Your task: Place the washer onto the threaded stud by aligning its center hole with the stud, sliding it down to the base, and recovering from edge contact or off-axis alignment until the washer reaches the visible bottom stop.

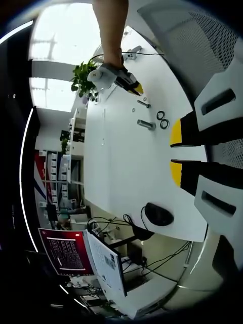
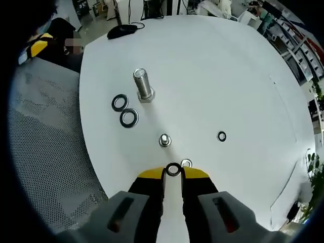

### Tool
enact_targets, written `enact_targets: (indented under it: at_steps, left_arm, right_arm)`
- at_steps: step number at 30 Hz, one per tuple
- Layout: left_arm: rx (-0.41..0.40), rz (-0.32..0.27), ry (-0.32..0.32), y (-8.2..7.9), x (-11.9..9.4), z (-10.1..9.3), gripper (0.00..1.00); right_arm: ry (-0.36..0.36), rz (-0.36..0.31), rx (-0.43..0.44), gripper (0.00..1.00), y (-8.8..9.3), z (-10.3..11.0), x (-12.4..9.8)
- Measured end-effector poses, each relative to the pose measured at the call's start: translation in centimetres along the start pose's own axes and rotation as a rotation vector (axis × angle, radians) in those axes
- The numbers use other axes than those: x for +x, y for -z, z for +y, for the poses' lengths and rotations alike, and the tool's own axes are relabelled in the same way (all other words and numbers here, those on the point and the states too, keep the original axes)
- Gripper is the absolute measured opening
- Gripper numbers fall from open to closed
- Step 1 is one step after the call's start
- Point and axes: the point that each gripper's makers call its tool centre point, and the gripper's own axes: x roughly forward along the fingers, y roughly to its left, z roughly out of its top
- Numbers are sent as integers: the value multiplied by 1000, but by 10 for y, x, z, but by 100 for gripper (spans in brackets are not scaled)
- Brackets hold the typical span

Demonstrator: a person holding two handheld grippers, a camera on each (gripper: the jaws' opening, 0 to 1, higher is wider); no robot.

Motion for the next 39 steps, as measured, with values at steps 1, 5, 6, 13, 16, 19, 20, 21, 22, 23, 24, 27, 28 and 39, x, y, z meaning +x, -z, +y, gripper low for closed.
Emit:
enact_targets:
  at_steps: [1, 5, 6, 13, 16, 19, 20, 21, 22, 23, 24, 27, 28, 39]
  left_arm:
    - [0, 0, 0, 0, 0, 0, 7]
    - [-1, 1, 2, 0, 0, 0, 7]
    - [-1, 1, 2, 0, 0, 0, 7]
    - [7, 18, 3, 3, 0, 0, 7]
    - [8, 8, 3, 1, 1, 0, 7]
    - [6, 12, 2, 2, 1, 0, 7]
    - [5, 11, 2, 2, 1, 0, 7]
    - [4, 10, 2, 2, 0, 0, 7]
    - [3, 8, 2, 1, 0, 0, 7]
    - [3, 8, 2, 1, 0, 0, 7]
    - [3, 9, 2, 1, 0, 0, 7]
    - [3, 6, 1, 1, 1, 0, 7]
    - [3, 6, 1, 1, 1, 0, 7]
    - [2, 11, 3, 2, 0, 0, 7]
  right_arm:
    - [-1, -3, 2, 14, -2, 0, -2]
    - [-4, -20, -11, 14, -10, 0, -9]
    - [-6, -21, -16, 14, -11, 0, -10]
    - [-14, -45, -51, 14, -26, 5, -15]
    - [-15, -52, -63, 14, -31, 6, -16]
    - [-21, -66, -62, 14, -38, 7, -18]
    - [-21, -67, -65, 14, -39, 8, -19]
    - [-21, -67, -75, 14, -41, 8, -19]
    - [-22, -67, -77, 14, -41, 8, -20]
    - [-24, -68, -81, 14, -43, 9, -20]
    - [-28, -70, -81, 14, -44, 9, -20]
    - [-44, -65, -77, 14, -47, 13, -19]
    - [-47, -62, -80, 14, -47, 14, -19]
    - [-61, -25, -88, 14, -38, 15, -10]
